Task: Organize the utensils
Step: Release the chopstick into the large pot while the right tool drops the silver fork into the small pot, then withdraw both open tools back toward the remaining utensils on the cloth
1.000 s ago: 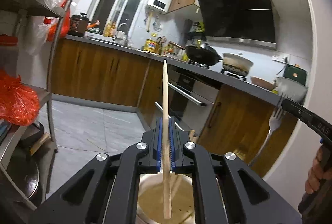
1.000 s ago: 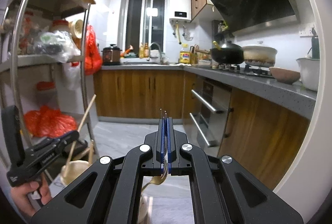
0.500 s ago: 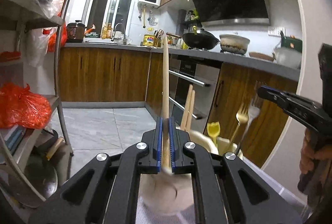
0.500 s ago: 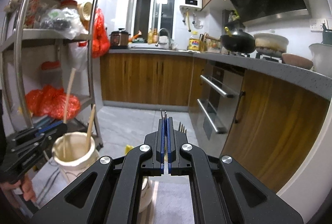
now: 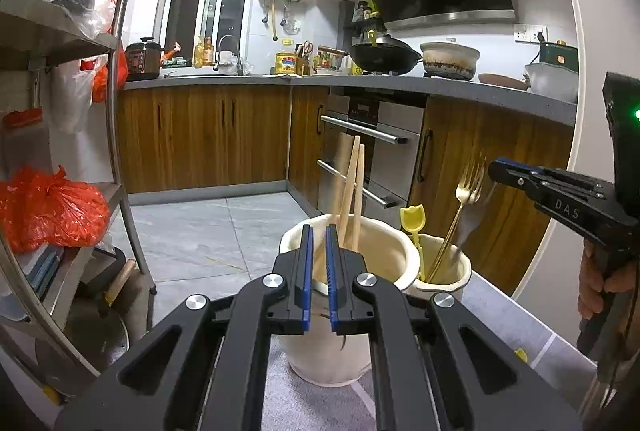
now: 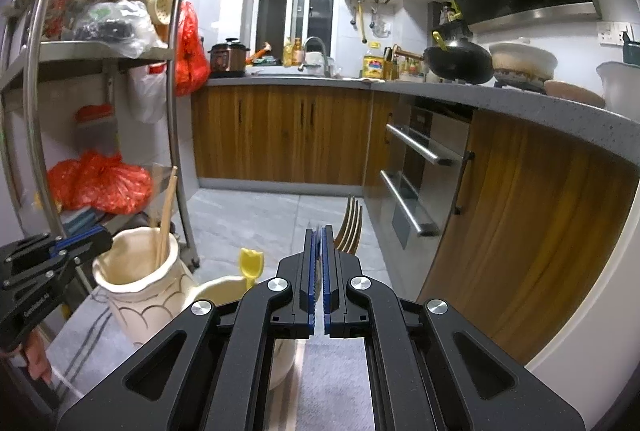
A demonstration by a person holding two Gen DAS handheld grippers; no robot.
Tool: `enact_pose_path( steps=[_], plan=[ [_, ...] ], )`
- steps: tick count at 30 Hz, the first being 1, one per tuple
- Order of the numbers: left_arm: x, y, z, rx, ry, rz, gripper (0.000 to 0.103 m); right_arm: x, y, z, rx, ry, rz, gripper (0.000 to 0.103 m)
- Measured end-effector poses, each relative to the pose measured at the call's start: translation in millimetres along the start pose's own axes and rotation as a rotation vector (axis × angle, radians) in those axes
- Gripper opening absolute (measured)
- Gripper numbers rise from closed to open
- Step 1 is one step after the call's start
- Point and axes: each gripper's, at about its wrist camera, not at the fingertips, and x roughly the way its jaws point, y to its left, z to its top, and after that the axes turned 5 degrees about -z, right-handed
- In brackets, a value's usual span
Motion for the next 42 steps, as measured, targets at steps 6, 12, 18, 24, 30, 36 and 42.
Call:
enact_pose_path(
  steps=[6, 12, 18, 24, 30, 36, 42],
  plan=[
    [-4.3, 0.2, -0.2, -0.001, 0.01, 0.003, 0.007, -6.9, -10.0, 2.5, 0.03, -0.014, 0.001, 0.025],
    [-15.1, -1.0, -4.7, 0.008, 0.029, 0.012, 0.007, -13.8, -22.8, -3.6, 0.076, 0.001, 0.006, 0.026],
    [-28.1, 0.6, -9.7, 0.003, 0.046, 0.018, 0.007, -21.1, -32.3, -13.1, 0.105, 0.024, 0.023, 0.026],
    [-38.0, -0.2, -16.9, -0.003, 0.07, 0.024, 0.009, -27.3, -38.8, -23.1, 0.133, 0.054, 0.049, 0.032],
    [-49.5, -5.3, -25.0, -0.001, 0.076, 0.04, 0.052, -34.7, -40.7, -31.7, 0.137, 0.072, 0.086, 0.05],
    [-63.8, -12.0, -28.4, -0.01, 0.069, 0.045, 0.097, -43.3, -46.9, -35.6, 0.146, 0.076, 0.117, 0.095],
    [-67.3, -24.5, -32.0, 0.005, 0.105, 0.024, 0.097, -47.8, -48.9, -43.2, 0.121, 0.093, 0.102, 0.097]
  ],
)
